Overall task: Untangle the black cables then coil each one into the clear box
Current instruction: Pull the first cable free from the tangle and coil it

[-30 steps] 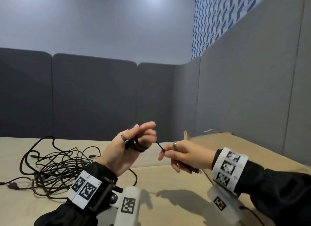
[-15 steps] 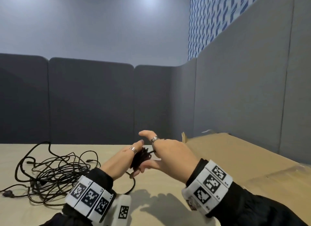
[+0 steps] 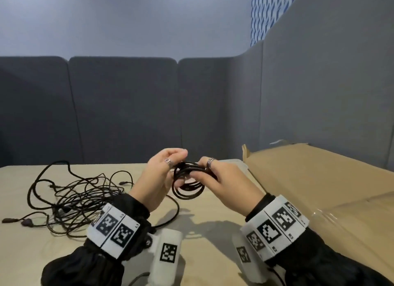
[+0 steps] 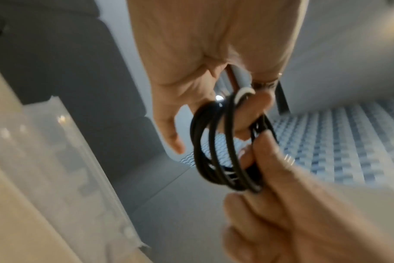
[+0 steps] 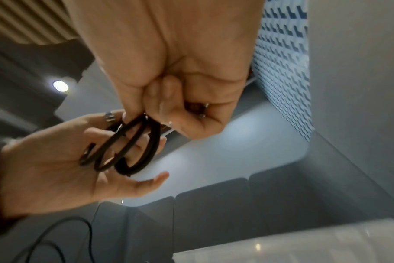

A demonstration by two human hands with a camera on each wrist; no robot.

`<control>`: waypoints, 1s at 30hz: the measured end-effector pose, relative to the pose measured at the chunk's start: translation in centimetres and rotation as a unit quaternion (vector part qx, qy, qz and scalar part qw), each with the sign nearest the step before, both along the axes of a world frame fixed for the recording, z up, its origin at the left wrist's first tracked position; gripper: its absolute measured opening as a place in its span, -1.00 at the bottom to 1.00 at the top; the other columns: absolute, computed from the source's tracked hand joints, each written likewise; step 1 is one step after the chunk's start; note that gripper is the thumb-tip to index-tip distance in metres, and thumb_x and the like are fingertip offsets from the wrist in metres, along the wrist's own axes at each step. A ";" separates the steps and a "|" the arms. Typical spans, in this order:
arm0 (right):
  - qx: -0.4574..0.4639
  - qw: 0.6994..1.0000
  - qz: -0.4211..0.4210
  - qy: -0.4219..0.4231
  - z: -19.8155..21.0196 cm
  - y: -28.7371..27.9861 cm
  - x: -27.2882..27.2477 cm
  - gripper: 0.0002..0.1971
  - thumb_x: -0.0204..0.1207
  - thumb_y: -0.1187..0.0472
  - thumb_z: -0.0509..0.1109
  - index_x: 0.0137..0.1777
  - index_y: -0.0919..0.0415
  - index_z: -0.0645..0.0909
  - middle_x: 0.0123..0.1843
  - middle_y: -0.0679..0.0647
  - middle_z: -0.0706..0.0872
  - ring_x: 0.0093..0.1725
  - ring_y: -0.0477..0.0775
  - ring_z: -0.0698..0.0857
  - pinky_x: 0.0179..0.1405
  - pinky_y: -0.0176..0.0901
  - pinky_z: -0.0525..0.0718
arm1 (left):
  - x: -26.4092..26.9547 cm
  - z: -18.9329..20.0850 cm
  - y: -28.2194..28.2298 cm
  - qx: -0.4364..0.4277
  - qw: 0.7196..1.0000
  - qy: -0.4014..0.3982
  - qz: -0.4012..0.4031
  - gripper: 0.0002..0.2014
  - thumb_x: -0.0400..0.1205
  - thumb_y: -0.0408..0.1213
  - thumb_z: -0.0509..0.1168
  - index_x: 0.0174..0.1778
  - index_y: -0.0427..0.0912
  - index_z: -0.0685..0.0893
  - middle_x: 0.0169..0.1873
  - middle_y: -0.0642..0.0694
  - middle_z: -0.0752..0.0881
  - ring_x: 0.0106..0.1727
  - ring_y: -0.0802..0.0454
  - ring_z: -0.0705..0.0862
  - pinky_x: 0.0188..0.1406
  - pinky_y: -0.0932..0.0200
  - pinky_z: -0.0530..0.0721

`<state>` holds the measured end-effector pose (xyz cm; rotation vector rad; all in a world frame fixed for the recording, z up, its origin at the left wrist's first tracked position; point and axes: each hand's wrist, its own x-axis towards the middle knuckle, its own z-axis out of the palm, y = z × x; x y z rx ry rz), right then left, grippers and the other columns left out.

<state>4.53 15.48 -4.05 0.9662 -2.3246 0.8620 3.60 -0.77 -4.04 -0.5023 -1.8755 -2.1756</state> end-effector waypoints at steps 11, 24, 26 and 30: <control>-0.137 0.983 0.005 -0.124 -0.4 0.4 -0.9 -0.71 0.67 0.10 0.21 -0.26 0.22 0.48 -0.54 -0.11 0.38 -0.52 -0.15 0.35 -0.46 -0.28 0.27 | 0.9 -0.6 2.5 0.028 0.999 0.005 -0.020 -0.61 0.74 -0.05 0.01 0.04 -0.26 0.63 -0.62 0.00 0.36 -0.48 0.04 0.46 -0.05 0.06 0.51; -0.174 0.963 0.039 -0.202 -0.2 0.0 -0.6 -0.83 0.65 0.06 0.23 -0.08 0.14 0.46 -0.65 -0.17 0.44 -0.60 -0.17 0.33 -0.47 -0.29 0.30 | 1.7 0.0 2.3 0.114 0.993 -0.002 -0.017 -0.80 0.72 -0.20 0.08 -0.12 -0.18 0.54 -0.64 0.08 0.25 -0.66 0.20 0.18 -0.40 0.37 0.43; -0.175 0.959 0.058 -0.216 0.3 0.6 -0.3 -0.89 0.64 0.06 0.25 0.03 0.07 0.42 -0.59 -0.15 0.40 -0.56 -0.14 0.33 -0.44 -0.24 0.37 | 1.2 -0.1 1.8 0.011 0.994 0.059 0.092 -0.77 0.74 -0.20 0.08 -0.15 -0.21 0.53 -0.59 0.05 0.35 -0.63 0.22 0.24 -0.43 0.32 0.36; -0.110 0.988 0.046 -0.098 1.1 1.7 -0.1 -0.90 0.66 0.15 0.23 -0.10 0.03 0.49 -0.37 -0.09 0.47 -0.40 -0.17 0.39 -0.28 -0.22 0.43 | 0.9 -0.2 0.9 -0.120 0.971 0.097 0.181 -0.76 0.74 -0.24 0.10 -0.20 -0.26 0.50 -0.54 0.03 0.41 -0.56 0.20 0.28 -0.42 0.19 0.33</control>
